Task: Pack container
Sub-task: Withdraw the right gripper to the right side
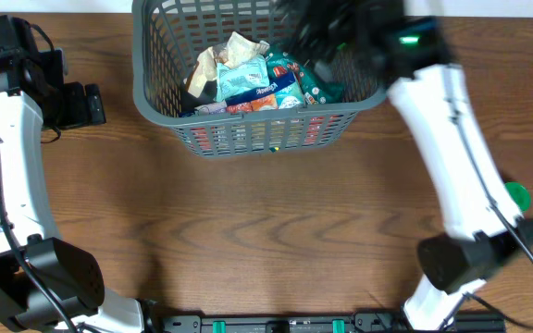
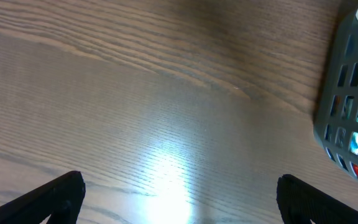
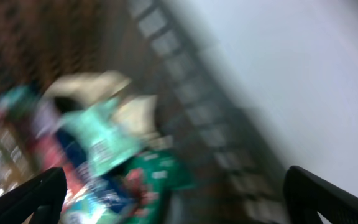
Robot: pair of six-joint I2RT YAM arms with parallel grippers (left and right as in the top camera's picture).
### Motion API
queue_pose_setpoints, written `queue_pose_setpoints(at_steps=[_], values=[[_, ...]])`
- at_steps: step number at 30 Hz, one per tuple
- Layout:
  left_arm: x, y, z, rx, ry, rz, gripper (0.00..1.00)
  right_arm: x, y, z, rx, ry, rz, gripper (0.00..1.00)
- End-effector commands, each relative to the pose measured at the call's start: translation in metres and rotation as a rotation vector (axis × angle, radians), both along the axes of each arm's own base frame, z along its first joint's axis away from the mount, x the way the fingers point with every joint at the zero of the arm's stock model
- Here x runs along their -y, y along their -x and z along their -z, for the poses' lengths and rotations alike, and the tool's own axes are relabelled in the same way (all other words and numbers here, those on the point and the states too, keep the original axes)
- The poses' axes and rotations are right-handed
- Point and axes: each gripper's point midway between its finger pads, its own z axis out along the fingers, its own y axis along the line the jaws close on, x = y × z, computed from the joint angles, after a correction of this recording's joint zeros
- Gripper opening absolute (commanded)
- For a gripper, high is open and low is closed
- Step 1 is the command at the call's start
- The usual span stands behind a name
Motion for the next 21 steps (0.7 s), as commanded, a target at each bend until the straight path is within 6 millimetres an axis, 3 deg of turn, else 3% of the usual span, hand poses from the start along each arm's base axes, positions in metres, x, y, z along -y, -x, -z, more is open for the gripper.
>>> queue_pose_setpoints(at_steps=[1, 4, 6, 8, 14, 19, 21], values=[[0.0, 0.001, 0.004, -0.015, 0.002, 0.004, 0.99, 0.075, -0.003, -0.062, -0.033, -0.282, 0.367, 0.95], [0.0, 0.001, 0.004, -0.015, 0.002, 0.004, 0.99, 0.165, 0.0, -0.055, -0.139, -0.465, 0.799, 0.92], [0.0, 0.001, 0.004, -0.015, 0.002, 0.004, 0.99, 0.216, 0.017, -0.033, -0.239, -0.523, 1.02, 0.91], [0.0, 0.001, 0.004, -0.015, 0.002, 0.004, 0.99, 0.259, 0.043, -0.006, -0.36, -0.536, 1.2, 0.99], [0.0, 0.001, 0.004, -0.015, 0.002, 0.004, 0.99, 0.33, 0.122, 0.046, -0.635, -0.443, 1.489, 0.99], [0.0, 0.001, 0.004, -0.015, 0.002, 0.004, 0.99, 0.367, 0.173, 0.064, -0.773, -0.438, 1.66, 0.99], [0.0, 0.001, 0.004, -0.015, 0.002, 0.004, 0.99, 0.382, 0.184, 0.07, -0.798, -0.466, 1.713, 0.99]])
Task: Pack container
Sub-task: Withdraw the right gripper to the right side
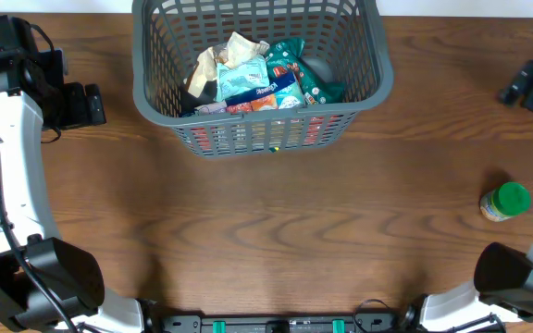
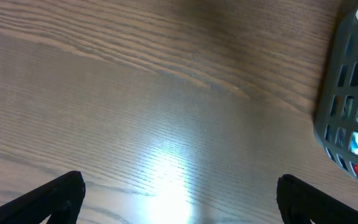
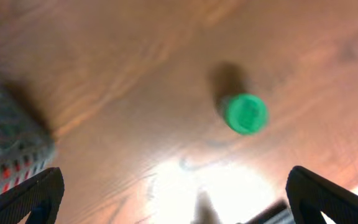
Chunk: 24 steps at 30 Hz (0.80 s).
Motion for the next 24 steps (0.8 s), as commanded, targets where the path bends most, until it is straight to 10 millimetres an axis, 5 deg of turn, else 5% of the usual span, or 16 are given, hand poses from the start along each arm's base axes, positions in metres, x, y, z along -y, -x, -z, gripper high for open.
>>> queue_pose_setpoints(at_steps=[1, 11, 24], values=[[0.0, 0.001, 0.004, -0.014, 0.002, 0.004, 0.99, 0.026, 0.021, 0.007, -0.02, -0.025, 0.13, 0.99], [0.0, 0.001, 0.004, -0.015, 0.002, 0.004, 0.99, 0.072, 0.06, 0.091, -0.185, -0.134, 0.308, 0.99], [0.0, 0.001, 0.004, -0.015, 0.002, 0.004, 0.99, 0.071, 0.062, 0.198, -0.233, -0.192, 0.301, 0.99]])
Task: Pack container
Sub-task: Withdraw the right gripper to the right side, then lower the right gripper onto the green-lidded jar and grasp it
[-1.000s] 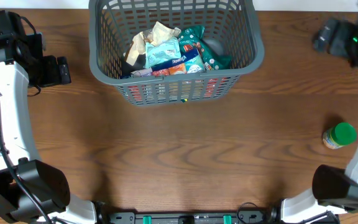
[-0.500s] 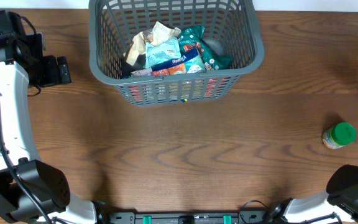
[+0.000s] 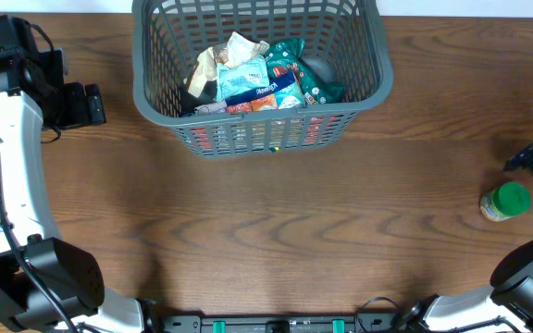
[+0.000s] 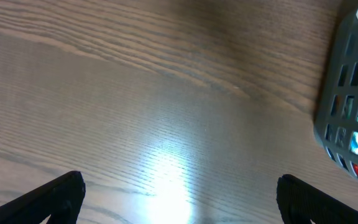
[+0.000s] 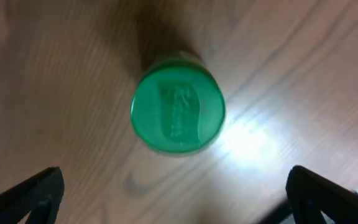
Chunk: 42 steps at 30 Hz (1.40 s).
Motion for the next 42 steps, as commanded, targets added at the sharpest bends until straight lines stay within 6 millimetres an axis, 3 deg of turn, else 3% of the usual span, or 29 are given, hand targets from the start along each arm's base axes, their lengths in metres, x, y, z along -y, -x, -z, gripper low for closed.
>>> queue_pose_setpoints(at_steps=[1, 12, 23, 28, 40, 42], values=[[0.0, 0.001, 0.004, -0.015, 0.002, 0.004, 0.98, -0.002, 0.003, 0.016, 0.0, -0.005, -0.002, 0.99], [0.0, 0.002, 0.004, -0.017, 0.003, 0.004, 0.99, 0.001, -0.001, 0.072, 0.053, 0.042, -0.01, 0.99], [0.0, 0.002, 0.004, -0.018, 0.003, 0.004, 0.99, -0.003, 0.004, 0.107, 0.082, 0.067, -0.005, 0.98], [0.0, 0.002, 0.004, -0.018, 0.003, 0.004, 0.99, -0.002, 0.003, 0.108, 0.087, 0.072, -0.006, 0.73], [0.0, 0.002, 0.004, -0.018, 0.003, 0.004, 0.99, -0.002, 0.002, 0.108, 0.09, 0.074, -0.006, 0.47], [0.0, 0.002, 0.004, -0.018, 0.003, 0.004, 0.99, -0.002, 0.002, 0.108, 0.089, 0.074, -0.006, 0.38]])
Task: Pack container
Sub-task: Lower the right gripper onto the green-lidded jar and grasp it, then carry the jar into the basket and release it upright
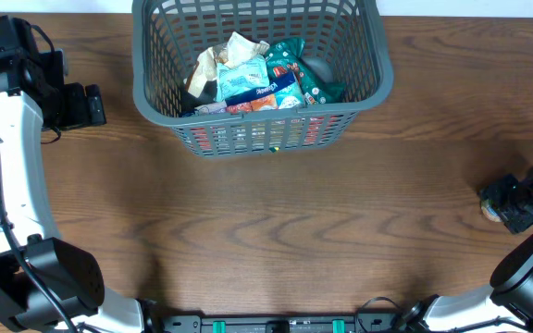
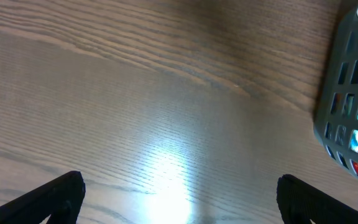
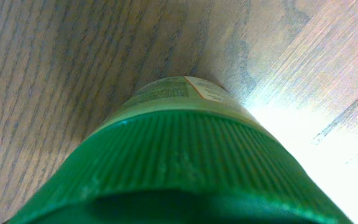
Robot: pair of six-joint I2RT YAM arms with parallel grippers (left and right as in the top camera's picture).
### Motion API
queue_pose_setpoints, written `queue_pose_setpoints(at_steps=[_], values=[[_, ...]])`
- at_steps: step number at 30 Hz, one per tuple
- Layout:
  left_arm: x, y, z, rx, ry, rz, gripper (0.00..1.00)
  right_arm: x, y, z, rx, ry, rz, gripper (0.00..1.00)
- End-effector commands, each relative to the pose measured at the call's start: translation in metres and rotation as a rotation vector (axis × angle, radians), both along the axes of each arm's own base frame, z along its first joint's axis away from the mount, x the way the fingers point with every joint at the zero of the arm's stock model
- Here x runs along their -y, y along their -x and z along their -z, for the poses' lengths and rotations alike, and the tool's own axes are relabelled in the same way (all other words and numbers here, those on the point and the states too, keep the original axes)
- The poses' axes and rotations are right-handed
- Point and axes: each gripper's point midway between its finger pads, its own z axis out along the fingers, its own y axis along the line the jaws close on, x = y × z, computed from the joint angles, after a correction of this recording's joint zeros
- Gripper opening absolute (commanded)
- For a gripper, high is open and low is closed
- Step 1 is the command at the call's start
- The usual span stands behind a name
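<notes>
A grey mesh basket (image 1: 259, 131) at the back middle holds several snack packets (image 1: 259, 79). At the right edge stands a jar with a green ribbed lid (image 3: 179, 165) and a pale label (image 3: 169, 92). My right gripper (image 1: 513, 203) is down over it and covers nearly all of it from overhead; only a sliver of the jar (image 1: 489, 212) shows. The lid fills the right wrist view and hides the fingers, so their state does not show. My left gripper (image 2: 179, 199) hangs open over bare wood, left of the basket (image 2: 352, 93).
The wooden table (image 1: 266, 231) stretches between the basket and the jar. The left arm (image 1: 7, 148) runs down the left side. The table's right edge lies just beyond the jar.
My right gripper was just above and beyond the jar, whose green lid showed whole. Now it sits lower, over the jar, with the lid right against the wrist camera. The left arm has not moved.
My right gripper was over the basket, blurred with motion. Then it was at the far right, with the jar standing free below it. Then it hovered directly above the green lid, and now it has come down around the jar. The left gripper stayed open throughout.
</notes>
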Motion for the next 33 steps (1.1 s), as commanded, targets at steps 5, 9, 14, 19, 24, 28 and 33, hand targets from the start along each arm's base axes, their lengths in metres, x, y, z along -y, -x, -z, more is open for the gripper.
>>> queue_pose_setpoints(at_steps=[5, 9, 14, 19, 24, 28, 33], values=[[0.0, 0.0, 0.004, -0.012, 0.001, 0.004, 0.99, 0.0, 0.001, -0.001, 0.002, 0.002, 0.004, 0.09], [0.0, 0.0, 0.004, -0.012, 0.001, 0.004, 0.99, 0.0, 0.001, -0.001, 0.002, 0.001, 0.004, 0.01], [0.0, 0.0, 0.004, -0.012, 0.001, 0.004, 0.99, 0.0, -0.004, -0.005, 0.019, -0.001, -0.001, 0.01], [0.0, 0.0, 0.004, -0.012, 0.001, 0.004, 0.99, -0.002, -0.024, -0.029, 0.084, 0.023, -0.04, 0.01], [0.0, 0.0, 0.004, -0.012, 0.001, 0.004, 0.99, -0.009, -0.06, -0.091, 0.204, 0.135, -0.167, 0.01], [0.0, 0.0, 0.004, -0.012, 0.001, 0.004, 0.99, -0.032, -0.097, -0.167, 0.346, 0.264, -0.34, 0.01], [0.0, 0.0, 0.004, -0.012, 0.001, 0.004, 0.99, -0.09, -0.134, -0.253, 0.499, 0.403, -0.616, 0.01]])
